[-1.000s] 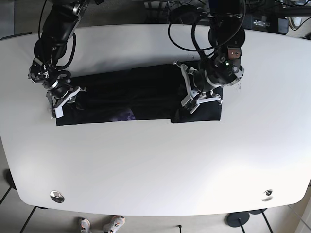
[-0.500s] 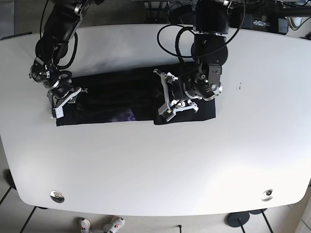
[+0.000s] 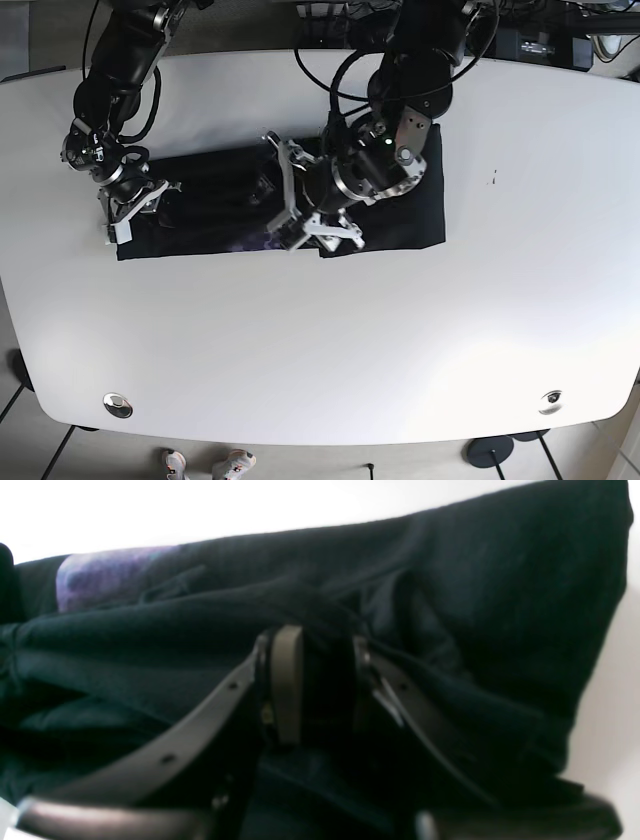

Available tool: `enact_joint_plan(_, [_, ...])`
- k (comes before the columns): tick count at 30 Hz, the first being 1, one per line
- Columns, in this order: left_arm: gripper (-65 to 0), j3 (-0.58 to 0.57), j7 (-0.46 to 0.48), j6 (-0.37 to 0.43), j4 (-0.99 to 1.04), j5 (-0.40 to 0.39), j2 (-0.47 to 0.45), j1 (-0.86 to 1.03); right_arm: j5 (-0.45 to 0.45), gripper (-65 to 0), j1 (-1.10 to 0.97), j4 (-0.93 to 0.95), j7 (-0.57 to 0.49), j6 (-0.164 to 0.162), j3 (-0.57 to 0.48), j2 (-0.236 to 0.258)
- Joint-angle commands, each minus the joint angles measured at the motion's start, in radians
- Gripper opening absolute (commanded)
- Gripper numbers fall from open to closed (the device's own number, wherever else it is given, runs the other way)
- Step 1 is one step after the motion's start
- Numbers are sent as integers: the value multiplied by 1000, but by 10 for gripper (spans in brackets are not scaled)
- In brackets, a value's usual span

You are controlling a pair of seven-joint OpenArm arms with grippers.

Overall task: Fold the T-shirt properly
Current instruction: 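Grasp the strip end with the left gripper and fold it toward the middle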

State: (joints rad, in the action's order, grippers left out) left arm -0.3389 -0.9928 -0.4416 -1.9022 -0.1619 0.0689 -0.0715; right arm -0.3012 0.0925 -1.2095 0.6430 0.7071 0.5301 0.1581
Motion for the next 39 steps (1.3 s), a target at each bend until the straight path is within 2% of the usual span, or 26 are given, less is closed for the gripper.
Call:
enact_joint_plan(1, [-285, 119, 21, 7, -26, 3, -2, -14, 32, -520, 5, -3, 45, -9, 2, 4])
enact_joint_plan(2, [-289, 226, 21, 7, -23, 3, -1, -11, 32, -520, 5, -3, 45, -9, 3, 4])
enact_joint_plan(4, [-364, 343, 21, 7, -3, 2, 1, 11, 32, -520, 5, -3, 44, -9, 3, 4])
enact_joint_plan(6, [-493, 395, 21, 5, 28, 3, -5, 14, 32, -520, 5, -3, 42, -9, 3, 4])
enact_joint_plan(8, [-636, 398, 21, 5, 86, 5, -17, 16, 32, -520, 5, -3, 41, -9, 3, 4])
enact_joint_plan(9, [-650, 396, 21, 5, 117, 5, -34, 16, 32, -520, 5, -3, 39, -9, 3, 4])
enact_joint_plan(15, [-650, 383, 65, 7, 185, 3, -36, 75, 32, -520, 5, -3, 39, -9, 3, -15])
enact_joint_plan(21, [-650, 94, 101, 5, 131, 3, -42, 108, 32, -520, 3, -3, 41, -9, 3, -16])
enact_joint_plan(25, [-650, -6, 160, 5, 69, 2, -93, 109, 30, -518, 6, -14, 41, -9, 5, -15])
enact_joint_plan(28, [-650, 102, 188, 3, -13, 2, -96, 128, 30, -512, 5, -108, 45, -9, 22, -18])
enact_joint_plan(29, [-650, 186, 193, 2, -27, 0, -90, 138, 30, -512, 6, -140, 47, -9, 43, -35])
enact_joint_plan(31, [-650, 300, 193, -55, -21, -18, -88, 134, 30, -510, 17, -175, 84, -9, 68, -44])
enact_joint_plan(33, [-650, 427, 190, -136, 22, -67, -87, 132, 30, -504, 43, -227, 169, -9, 88, -44])
enact_joint_plan(35, [-650, 518, 183, -191, 80, -123, -90, 132, 20, -422, 62, -280, 262, -9, 143, -44])
enact_joint_plan(36, [-650, 558, 183, -219, 123, -153, -96, 132, -28, -322, 71, -298, 314, -9, 187, -44])
enact_joint_plan(37, [-650, 588, 183, -234, 158, -175, -114, 135, -99, -235, 74, -300, 355, -9, 219, -19])
enact_joint_plan(39, [-650, 610, 186, -251, 221, -199, -145, 135, -224, -159, 74, -267, 401, -9, 250, 48])
